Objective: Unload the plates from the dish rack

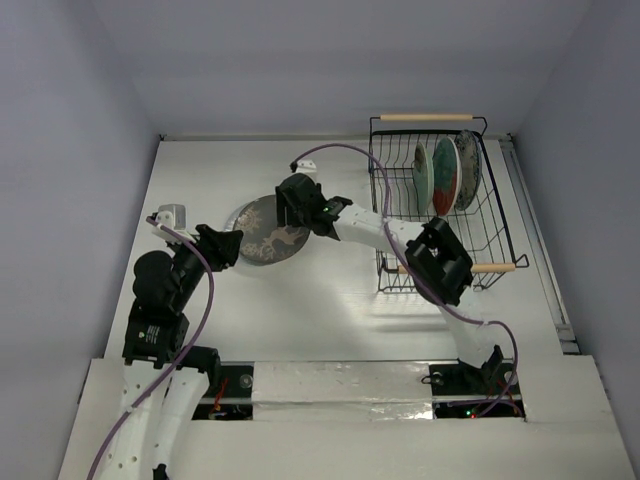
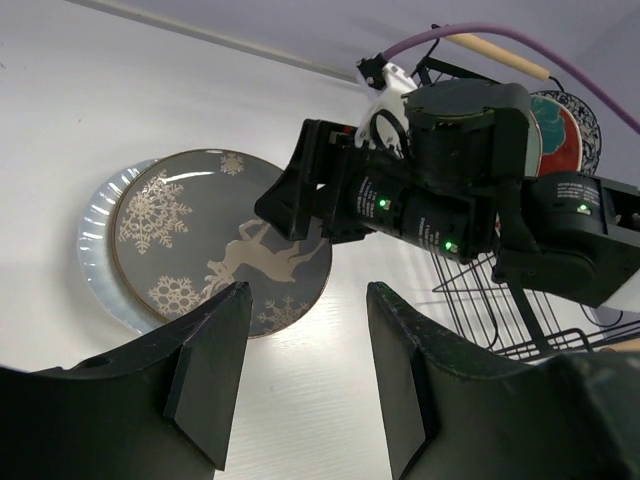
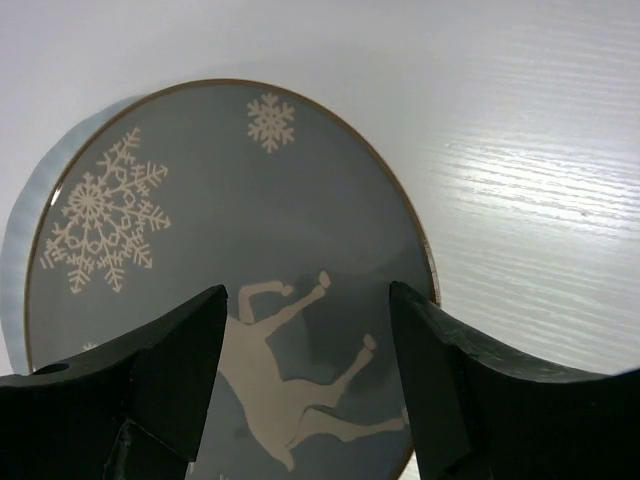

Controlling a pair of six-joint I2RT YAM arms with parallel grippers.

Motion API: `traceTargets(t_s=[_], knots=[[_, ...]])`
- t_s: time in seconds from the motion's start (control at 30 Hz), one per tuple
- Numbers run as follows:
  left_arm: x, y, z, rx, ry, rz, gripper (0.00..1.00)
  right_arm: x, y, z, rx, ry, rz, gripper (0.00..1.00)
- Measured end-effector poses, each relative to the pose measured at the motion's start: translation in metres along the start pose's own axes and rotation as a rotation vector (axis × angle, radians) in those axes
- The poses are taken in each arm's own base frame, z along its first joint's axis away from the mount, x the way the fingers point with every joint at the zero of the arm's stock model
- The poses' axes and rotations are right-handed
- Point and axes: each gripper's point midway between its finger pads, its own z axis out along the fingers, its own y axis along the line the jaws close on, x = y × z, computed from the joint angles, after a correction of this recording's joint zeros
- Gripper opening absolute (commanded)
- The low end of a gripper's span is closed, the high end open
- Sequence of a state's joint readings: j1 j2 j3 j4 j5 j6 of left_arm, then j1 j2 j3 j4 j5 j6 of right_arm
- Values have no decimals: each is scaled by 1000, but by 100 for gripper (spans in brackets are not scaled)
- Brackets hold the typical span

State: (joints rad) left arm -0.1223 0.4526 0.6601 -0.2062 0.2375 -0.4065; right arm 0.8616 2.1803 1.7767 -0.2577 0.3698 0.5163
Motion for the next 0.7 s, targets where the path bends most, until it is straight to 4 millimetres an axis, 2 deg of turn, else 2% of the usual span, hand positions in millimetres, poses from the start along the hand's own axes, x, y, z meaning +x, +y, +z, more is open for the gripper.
traceTargets(t_s=[0.13,0.2,0.33,0.53,0.6,0.7], knots=[[-1,-2,-2,6,-7,2,46,2,2,2,-1,-2,1,75],[-2,-2,-2,8,-9,2,46,2,3,-1,-4,-8,-3,65],[-2,-2,-2,10,-8,2,46,6,-6,-10,12,-10,-10,64],[-2,-2,-2,11,-8,2,46,-17,-13,-27,44,-73,-7,67],[-2,-2,-2,11,-8,2,46,-21,-14,-28,50,-84,-8,56],[-2,-2,-2,11,-8,2,46,-18,-15,-26,58,-79,-8,47]])
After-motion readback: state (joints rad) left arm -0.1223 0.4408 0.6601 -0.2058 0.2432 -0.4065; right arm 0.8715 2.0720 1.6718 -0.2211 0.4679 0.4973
